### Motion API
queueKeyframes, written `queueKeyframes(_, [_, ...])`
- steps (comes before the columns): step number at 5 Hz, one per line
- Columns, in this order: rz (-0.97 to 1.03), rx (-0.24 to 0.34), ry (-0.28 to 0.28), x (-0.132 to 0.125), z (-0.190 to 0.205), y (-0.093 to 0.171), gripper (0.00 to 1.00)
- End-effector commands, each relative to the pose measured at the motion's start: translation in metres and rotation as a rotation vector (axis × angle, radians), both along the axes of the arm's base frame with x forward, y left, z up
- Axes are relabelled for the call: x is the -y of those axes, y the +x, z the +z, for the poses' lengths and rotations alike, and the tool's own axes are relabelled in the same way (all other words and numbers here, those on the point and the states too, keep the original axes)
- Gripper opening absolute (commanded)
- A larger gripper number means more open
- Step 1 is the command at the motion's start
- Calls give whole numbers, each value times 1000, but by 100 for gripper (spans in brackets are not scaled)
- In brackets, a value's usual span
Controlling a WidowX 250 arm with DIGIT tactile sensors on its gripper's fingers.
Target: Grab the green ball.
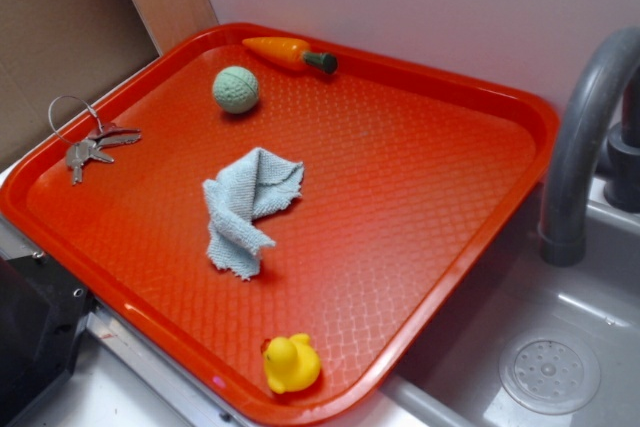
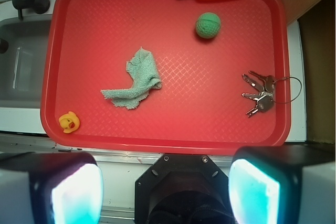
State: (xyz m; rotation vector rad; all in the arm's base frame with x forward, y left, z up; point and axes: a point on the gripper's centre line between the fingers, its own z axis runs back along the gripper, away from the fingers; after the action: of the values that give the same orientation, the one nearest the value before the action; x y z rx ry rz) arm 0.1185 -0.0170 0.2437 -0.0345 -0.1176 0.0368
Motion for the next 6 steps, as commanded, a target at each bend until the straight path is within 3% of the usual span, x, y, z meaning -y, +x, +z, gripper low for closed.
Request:
queueKeyframes(1, [0,0,0,0,0,0,100])
queueKeyframes(2, [113,11,41,-48,-50,50,100])
queueKeyframes(4, [170,33,2,-98,-123,134,100])
queueKeyframes(6, [89,-9,44,-90,-177,164,100])
